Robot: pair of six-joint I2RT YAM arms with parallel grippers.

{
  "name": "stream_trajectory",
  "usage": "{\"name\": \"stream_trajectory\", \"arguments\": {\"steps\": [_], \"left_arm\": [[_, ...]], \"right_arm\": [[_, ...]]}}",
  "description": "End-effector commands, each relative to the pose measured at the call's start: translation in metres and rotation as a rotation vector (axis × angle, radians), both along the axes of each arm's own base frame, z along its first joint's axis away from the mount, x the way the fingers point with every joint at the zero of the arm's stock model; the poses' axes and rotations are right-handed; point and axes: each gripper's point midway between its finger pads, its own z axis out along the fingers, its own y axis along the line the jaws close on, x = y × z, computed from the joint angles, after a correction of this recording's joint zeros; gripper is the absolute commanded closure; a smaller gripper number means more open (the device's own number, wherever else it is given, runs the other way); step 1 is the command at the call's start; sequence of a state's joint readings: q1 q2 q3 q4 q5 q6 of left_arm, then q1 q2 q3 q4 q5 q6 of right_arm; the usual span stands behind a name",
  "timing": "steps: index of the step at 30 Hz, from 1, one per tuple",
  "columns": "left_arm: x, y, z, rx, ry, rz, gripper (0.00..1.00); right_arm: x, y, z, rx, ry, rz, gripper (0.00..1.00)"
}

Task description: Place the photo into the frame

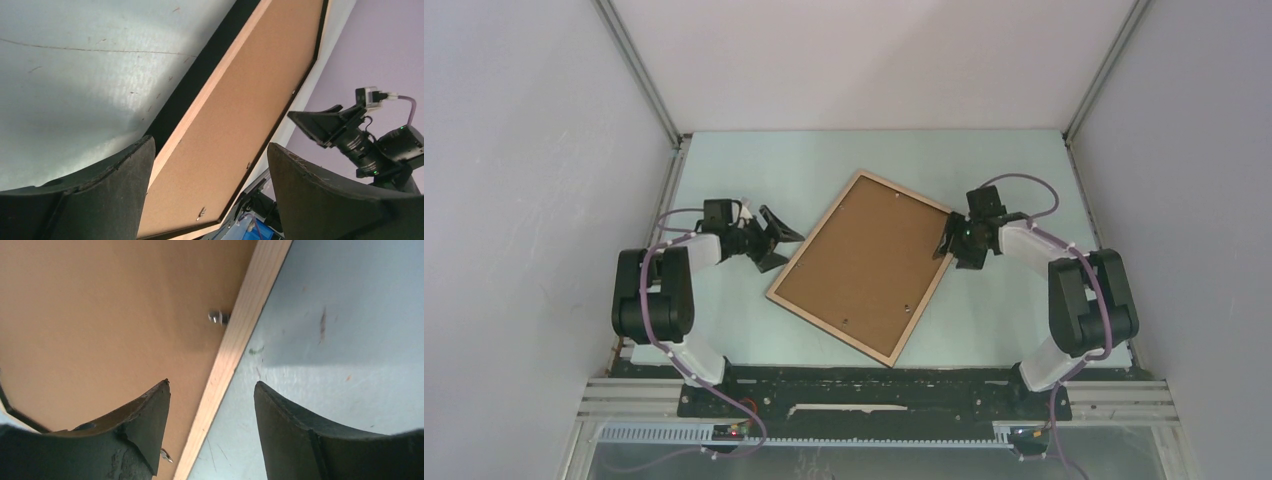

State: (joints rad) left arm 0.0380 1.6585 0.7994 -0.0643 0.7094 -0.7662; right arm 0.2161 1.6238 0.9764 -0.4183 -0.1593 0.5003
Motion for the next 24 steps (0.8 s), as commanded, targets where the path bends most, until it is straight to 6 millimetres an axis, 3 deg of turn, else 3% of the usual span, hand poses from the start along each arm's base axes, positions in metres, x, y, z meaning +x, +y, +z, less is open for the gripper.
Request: {"name": "stream_trajectory", "arguments": {"steps": [1, 7, 11, 18, 21, 24], "left_arm": [[0.009, 0.009, -0.003, 0.072, -0.008, -0.004, 0.12], [0.001, 0.006, -0.018, 0.13, 0.045, -0.028, 0.11], [-0.008, -0.014, -0.023, 0.074, 0.077, -0.071, 0.11], [-0.013, -0.026, -0.018, 0.034, 0.061, -0.104, 0.12], [-0.012, -0.026, -0.014, 0.029, 0.049, -0.099, 0.12], [-0.011, -0.026, -0.011, 0.024, 0.039, -0.094, 0.12]], "right_arm": [[-0.015, 0.021, -0.003, 0.05, -0.011, 0.059, 0.3], [-0.013, 0.04, -0.009, 0.105, -0.014, 0.087, 0.3], [0.012, 0.041, -0.006, 0.099, -0.044, 0.089, 0.29], [0.056, 0.035, -0.002, 0.016, -0.029, 0.121, 0.28], [0.049, 0.028, 0.001, -0.032, -0.027, 0.124, 0.23], [0.027, 0.024, 0.003, -0.086, -0.023, 0.138, 0.19]]}}
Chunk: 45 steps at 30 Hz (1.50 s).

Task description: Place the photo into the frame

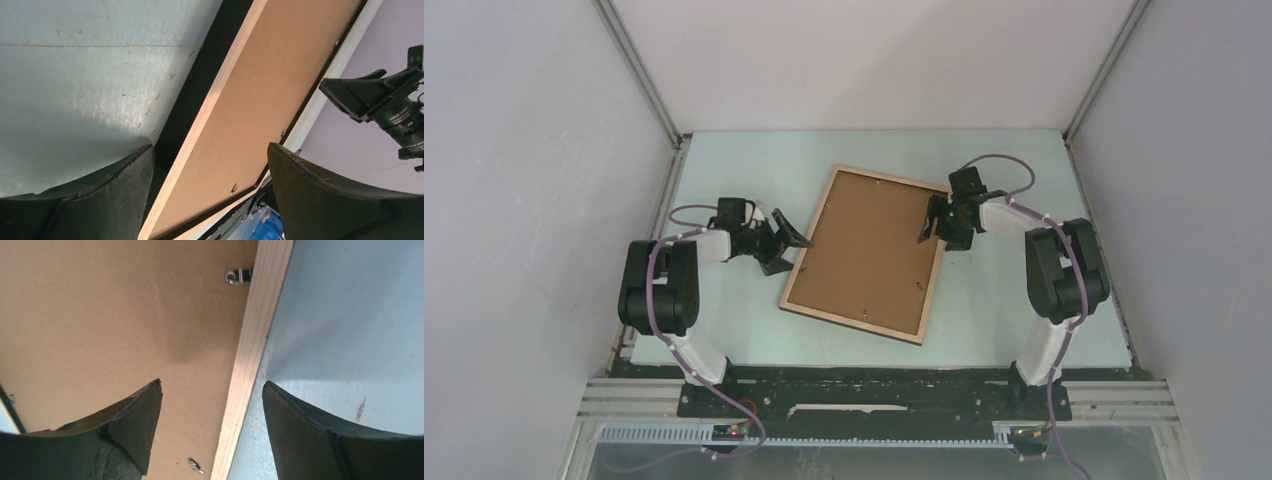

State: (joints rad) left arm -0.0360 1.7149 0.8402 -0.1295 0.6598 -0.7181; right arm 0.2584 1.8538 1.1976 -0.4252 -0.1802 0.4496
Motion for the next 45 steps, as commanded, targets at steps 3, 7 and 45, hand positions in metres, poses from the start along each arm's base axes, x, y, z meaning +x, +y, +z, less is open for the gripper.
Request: {"name": "stream_trajectory", "arguments": {"steps": [3, 7, 45], "left_arm": [[-0.003, -0.01, 0.008, -0.053, -0.009, -0.014, 0.13], [-0.002, -0.012, 0.011, -0.063, -0.015, -0.016, 0.13], [-0.001, -0.012, 0.011, -0.071, -0.018, -0.016, 0.13]], "right_arm": [[-0.042, -0.001, 0.022, -0.081, -0.049, 0.072, 0.15], [-0.069, 0.005, 0.023, -0.095, -0.035, 0.105, 0.14], [-0.108, 0.029, -0.016, -0.155, 0.057, 0.163, 0.61]]}}
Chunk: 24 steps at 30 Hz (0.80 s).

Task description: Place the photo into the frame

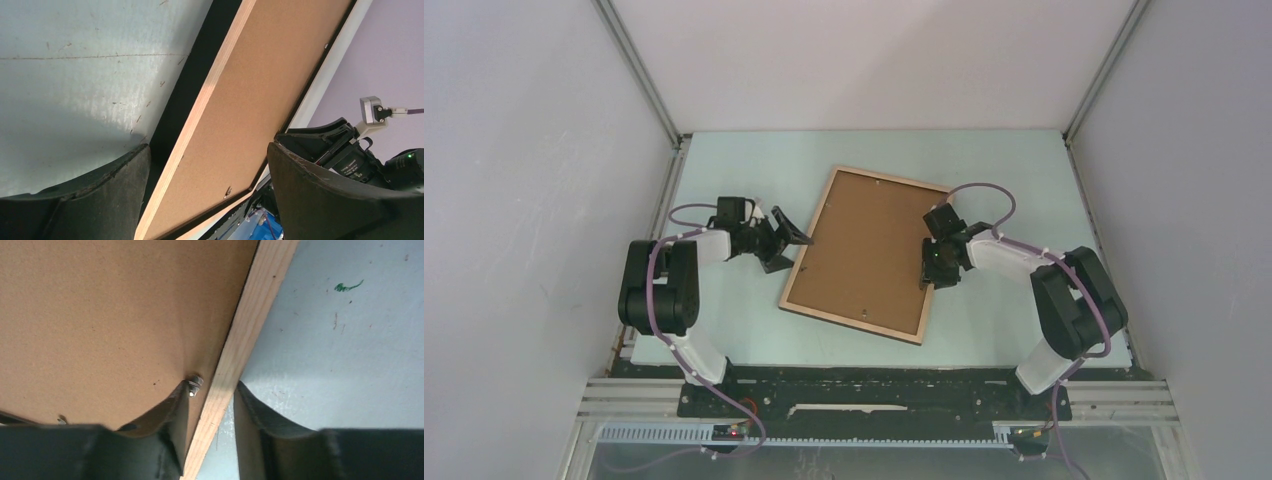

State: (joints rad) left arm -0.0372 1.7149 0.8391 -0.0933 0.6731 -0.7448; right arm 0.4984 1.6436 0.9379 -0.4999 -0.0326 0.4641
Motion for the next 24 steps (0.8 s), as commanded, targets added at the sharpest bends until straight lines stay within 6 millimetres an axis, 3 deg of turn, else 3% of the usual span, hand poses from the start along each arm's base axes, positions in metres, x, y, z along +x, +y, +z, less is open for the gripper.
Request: {"name": "stream_trajectory", "arguments": {"steps": [1, 7, 9, 15, 24], "left_arm": [[-0.007, -0.01, 0.006, -0.047, 0.002, -0.025, 0.13], [-0.007, -0.01, 0.007, -0.047, 0.0, -0.025, 0.13], [-0.008, -0.01, 0.007, -0.047, -0.001, -0.025, 0.13], [-0.008, -0.01, 0.007, -0.049, 0.0, -0.025, 0.13], [-0.008, -0.01, 0.008, -0.053, -0.003, -0.031, 0.13]], "right_arm": [[0.005, 0.008, 0.0, 0.016, -0.013, -0.004, 0.65], [0.008, 0.01, 0.005, 0.042, -0.022, -0.019, 0.92], [0.01, 0.011, 0.006, 0.057, -0.021, -0.023, 0.93], [0.015, 0.008, 0.018, 0.08, -0.055, -0.038, 0.6], [0.033, 0.011, 0.022, 0.188, -0.061, -0.069, 0.49]]}}
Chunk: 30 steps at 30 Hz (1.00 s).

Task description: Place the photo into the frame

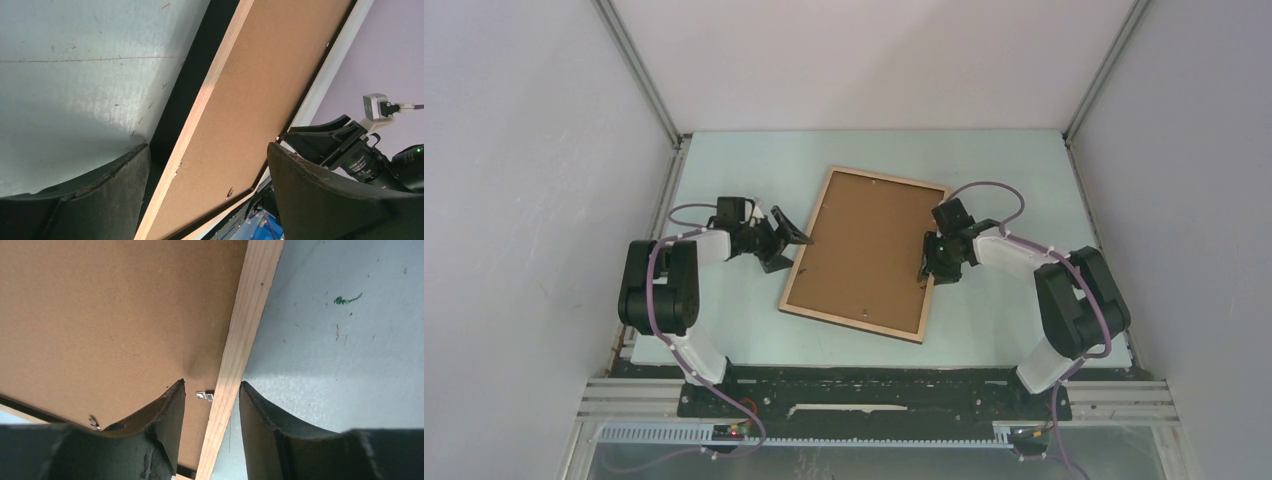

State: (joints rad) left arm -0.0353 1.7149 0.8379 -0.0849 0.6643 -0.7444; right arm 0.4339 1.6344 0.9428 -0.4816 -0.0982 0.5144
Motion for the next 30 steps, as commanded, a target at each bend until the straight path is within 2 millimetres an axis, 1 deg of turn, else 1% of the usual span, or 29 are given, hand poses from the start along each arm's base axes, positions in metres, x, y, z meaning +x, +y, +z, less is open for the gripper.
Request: {"name": "stream_trajectory", "arguments": {"steps": [1, 5, 9, 11, 12, 15, 18, 20, 22, 24, 26, 28, 30], "left_arm": [[-0.01, -0.012, 0.008, -0.06, 0.005, -0.037, 0.13], [-0.019, -0.016, 0.006, -0.057, 0.008, -0.042, 0.13], [-0.04, -0.04, 0.001, -0.075, 0.03, -0.075, 0.13], [-0.048, -0.052, 0.001, -0.098, 0.026, -0.077, 0.13], [-0.054, -0.056, 0.0, -0.1, 0.025, -0.077, 0.13], [-0.07, -0.062, 0.001, -0.103, 0.014, -0.067, 0.13], [-0.089, -0.071, 0.008, -0.082, -0.022, -0.073, 0.13], [-0.103, -0.081, 0.018, -0.079, -0.066, -0.091, 0.12], [-0.118, -0.095, 0.023, -0.077, -0.08, -0.118, 0.12], [-0.13, -0.109, 0.028, -0.073, -0.091, -0.156, 0.12], [-0.138, -0.12, 0.032, -0.064, -0.099, -0.196, 0.11], [-0.143, -0.124, 0.036, -0.045, -0.105, -0.23, 0.11], [-0.146, -0.123, 0.038, -0.023, -0.11, -0.256, 0.1]], "right_arm": [[0.024, 0.015, 0.014, 0.112, -0.072, 0.013, 0.48], [0.036, 0.022, 0.012, 0.122, -0.074, 0.03, 0.45], [0.057, 0.036, 0.012, 0.151, -0.085, 0.051, 0.44], [0.071, 0.044, 0.014, 0.158, -0.093, 0.06, 0.44], [0.083, 0.049, 0.018, 0.163, -0.109, 0.067, 0.44], [0.109, 0.061, 0.024, 0.168, -0.135, 0.085, 0.43], [0.134, 0.07, 0.028, 0.159, -0.161, 0.108, 0.42], [0.147, 0.075, 0.026, 0.147, -0.156, 0.124, 0.4], [0.156, 0.078, 0.031, 0.138, -0.162, 0.138, 0.37], [0.162, 0.077, 0.039, 0.123, -0.173, 0.145, 0.33], [0.165, 0.072, 0.051, 0.101, -0.193, 0.147, 0.28], [0.166, 0.064, 0.067, 0.069, -0.223, 0.145, 0.23], [0.164, 0.049, 0.083, 0.025, -0.247, 0.127, 0.2]]}}
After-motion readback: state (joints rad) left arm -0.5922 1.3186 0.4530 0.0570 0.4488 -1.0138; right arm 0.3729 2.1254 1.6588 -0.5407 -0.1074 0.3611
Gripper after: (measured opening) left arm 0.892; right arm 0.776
